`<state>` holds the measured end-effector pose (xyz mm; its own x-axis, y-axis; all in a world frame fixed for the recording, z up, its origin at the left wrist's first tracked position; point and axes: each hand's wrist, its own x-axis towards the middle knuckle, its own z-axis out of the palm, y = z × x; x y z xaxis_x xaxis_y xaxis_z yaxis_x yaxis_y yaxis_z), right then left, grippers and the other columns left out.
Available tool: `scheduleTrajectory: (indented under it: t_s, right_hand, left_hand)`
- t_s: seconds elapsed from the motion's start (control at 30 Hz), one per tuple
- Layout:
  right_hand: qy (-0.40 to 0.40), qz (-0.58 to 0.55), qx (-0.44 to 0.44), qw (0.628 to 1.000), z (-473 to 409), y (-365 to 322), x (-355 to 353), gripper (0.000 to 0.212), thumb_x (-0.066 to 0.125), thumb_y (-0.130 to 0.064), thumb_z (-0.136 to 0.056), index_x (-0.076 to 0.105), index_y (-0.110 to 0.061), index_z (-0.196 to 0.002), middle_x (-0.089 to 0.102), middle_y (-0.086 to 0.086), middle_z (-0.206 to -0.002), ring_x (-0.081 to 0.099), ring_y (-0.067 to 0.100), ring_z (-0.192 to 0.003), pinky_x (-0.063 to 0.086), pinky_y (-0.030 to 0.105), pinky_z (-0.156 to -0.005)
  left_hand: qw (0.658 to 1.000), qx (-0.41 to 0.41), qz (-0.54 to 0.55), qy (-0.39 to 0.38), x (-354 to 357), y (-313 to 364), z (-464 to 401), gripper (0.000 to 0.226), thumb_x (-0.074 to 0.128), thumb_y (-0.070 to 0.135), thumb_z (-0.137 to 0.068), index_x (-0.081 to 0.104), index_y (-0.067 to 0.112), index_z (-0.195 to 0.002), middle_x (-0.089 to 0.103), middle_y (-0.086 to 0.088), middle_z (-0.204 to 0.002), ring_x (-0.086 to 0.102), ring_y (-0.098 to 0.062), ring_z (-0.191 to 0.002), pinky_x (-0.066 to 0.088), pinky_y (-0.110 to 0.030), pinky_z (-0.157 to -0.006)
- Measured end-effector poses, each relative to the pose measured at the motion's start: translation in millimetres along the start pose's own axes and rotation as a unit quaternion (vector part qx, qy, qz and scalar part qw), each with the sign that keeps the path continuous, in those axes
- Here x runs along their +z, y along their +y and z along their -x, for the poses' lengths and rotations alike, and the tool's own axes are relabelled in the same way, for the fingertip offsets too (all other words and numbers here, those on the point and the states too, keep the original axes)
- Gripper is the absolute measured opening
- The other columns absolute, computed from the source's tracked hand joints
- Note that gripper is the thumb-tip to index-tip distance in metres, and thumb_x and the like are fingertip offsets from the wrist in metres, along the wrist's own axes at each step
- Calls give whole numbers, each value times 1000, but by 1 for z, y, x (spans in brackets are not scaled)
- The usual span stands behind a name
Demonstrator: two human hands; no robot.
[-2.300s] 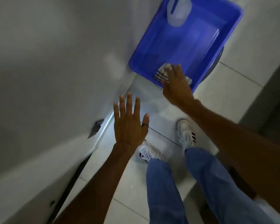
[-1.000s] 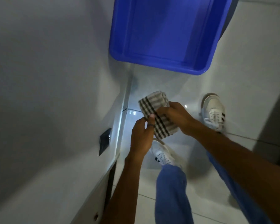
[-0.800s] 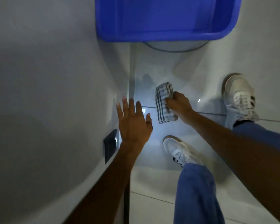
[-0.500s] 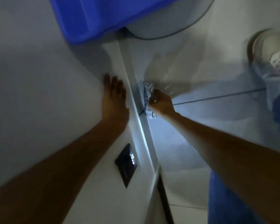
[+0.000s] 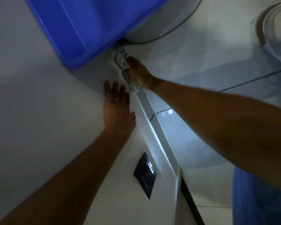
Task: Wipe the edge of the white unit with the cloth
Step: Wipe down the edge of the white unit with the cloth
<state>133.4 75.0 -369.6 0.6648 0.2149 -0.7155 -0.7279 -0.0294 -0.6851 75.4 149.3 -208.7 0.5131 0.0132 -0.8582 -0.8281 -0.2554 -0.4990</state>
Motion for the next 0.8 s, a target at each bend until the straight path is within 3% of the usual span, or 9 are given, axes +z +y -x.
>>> scheduleTrajectory:
  t_s: [0.1,0.2,0.3,0.4,0.5,0.53,0.6,0.73,0.8]
  right_hand:
    - [13,-48,21,999,18,28,9,62,54,-32,-90,41,-20,-149,58,16,-144,58,38,-128,50,45,-104]
    - [-18,10,41,999,75,106,27,55,47,-14,-100,34,-9,-153,42,20,-155,41,32,-144,34,38,-121]
    - [-39,85,26,995,117,164,51,47,43,5,-96,44,2,-143,48,36,-130,49,29,-125,42,28,-112]
    - [-56,78,28,995,110,157,44,40,41,-3,-102,46,1,-141,56,12,-134,43,34,-140,32,39,-121]
    - [40,-35,-24,998,60,102,29,38,35,-27,-108,64,-1,-105,72,1,-82,68,18,-88,50,25,-82]
    - [59,43,-51,996,43,81,22,37,42,-26,-106,67,1,-102,71,5,-79,64,14,-77,49,23,-69]
    - [67,73,-37,994,19,35,6,28,55,-18,-99,70,4,-108,70,10,-89,64,14,-77,48,24,-64]
    - [-26,115,-15,993,4,5,-18,56,52,-19,-94,42,-14,-149,57,18,-141,60,33,-122,49,29,-88]
    - [-49,142,-16,989,22,31,-17,59,53,-11,-93,39,-21,-150,58,15,-143,59,33,-127,49,30,-92]
  left_hand:
    - [1000,-2,6,1,-2,1,0,81,18,61,-109,2,13,-172,-3,-13,-179,-8,-41,-164,-11,-67,-129]
    - [1000,1,12,-2,-3,1,5,81,19,60,-110,2,10,-171,-4,-14,-179,-8,-41,-164,-10,-65,-130]
    - [1000,1,20,-3,-5,0,9,81,19,60,-110,1,10,-171,-5,-15,-178,-8,-41,-164,-7,-65,-130]
    - [1000,-8,24,1,-6,3,15,79,18,58,-110,1,10,-171,-5,-15,-179,-8,-41,-164,-6,-64,-131]
    - [1000,-22,14,6,1,12,25,79,16,58,-110,-1,10,-171,-6,-16,-178,-8,-42,-164,-9,-65,-130]
    - [1000,-27,14,7,4,16,26,80,16,59,-110,-2,10,-171,-6,-16,-178,-9,-42,-164,-10,-65,-130]
    - [999,-45,20,11,7,23,28,81,17,60,-109,-2,11,-171,-6,-16,-178,-9,-42,-164,-12,-65,-130]
    - [996,-66,57,23,6,26,27,81,20,61,-108,3,13,-171,-5,-15,-178,-9,-41,-164,-12,-63,-130]
    - [996,-66,64,16,3,26,29,80,22,59,-109,3,13,-172,-6,-15,-178,-10,-40,-164,-12,-63,-130]
